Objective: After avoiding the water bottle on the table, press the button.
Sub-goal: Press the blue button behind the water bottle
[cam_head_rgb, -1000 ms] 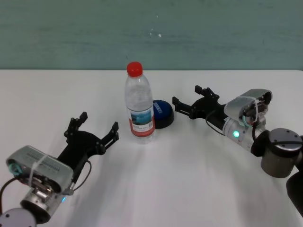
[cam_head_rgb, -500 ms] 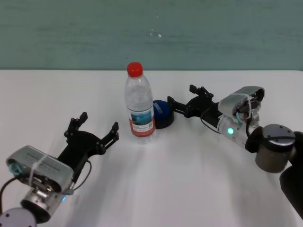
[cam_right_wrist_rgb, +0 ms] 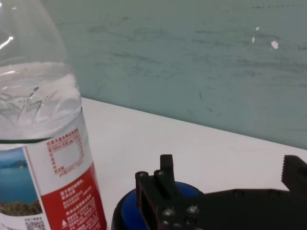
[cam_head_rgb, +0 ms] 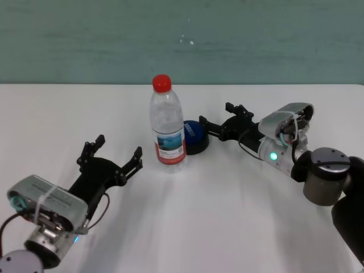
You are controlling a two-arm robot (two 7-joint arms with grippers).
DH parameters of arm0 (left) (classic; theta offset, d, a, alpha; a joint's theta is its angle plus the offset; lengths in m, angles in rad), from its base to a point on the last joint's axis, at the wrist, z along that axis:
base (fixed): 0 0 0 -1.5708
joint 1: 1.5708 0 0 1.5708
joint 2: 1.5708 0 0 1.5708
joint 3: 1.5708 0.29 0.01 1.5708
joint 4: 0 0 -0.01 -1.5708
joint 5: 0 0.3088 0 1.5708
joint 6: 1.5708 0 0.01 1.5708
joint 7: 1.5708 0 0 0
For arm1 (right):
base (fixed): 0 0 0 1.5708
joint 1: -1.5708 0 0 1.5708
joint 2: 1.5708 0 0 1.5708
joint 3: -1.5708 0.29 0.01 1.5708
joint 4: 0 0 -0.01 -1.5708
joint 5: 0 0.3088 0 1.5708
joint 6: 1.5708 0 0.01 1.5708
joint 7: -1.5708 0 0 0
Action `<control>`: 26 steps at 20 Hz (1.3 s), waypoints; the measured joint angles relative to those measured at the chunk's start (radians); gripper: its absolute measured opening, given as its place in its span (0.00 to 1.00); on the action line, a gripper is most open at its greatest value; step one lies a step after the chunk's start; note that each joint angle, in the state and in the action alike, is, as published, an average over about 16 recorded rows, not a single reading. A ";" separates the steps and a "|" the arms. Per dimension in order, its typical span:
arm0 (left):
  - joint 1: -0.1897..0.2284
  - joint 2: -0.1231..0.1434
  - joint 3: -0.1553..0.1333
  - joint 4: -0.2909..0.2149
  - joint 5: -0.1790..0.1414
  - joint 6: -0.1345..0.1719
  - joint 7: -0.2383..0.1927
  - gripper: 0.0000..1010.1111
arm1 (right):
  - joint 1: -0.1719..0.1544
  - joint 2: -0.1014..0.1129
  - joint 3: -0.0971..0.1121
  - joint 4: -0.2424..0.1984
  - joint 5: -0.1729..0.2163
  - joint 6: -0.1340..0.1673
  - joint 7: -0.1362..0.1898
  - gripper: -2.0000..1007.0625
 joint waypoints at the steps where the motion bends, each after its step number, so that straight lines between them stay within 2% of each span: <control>1: 0.000 0.000 0.000 0.000 0.000 0.000 0.000 0.99 | 0.003 -0.002 0.000 0.007 0.000 -0.001 0.000 1.00; 13: 0.000 0.000 0.000 0.000 0.000 0.000 0.000 0.99 | 0.031 -0.018 0.002 0.075 -0.008 -0.012 0.007 1.00; 26: 0.000 0.000 0.000 0.000 0.000 0.000 0.000 0.99 | 0.059 -0.040 -0.009 0.129 -0.023 -0.019 0.021 1.00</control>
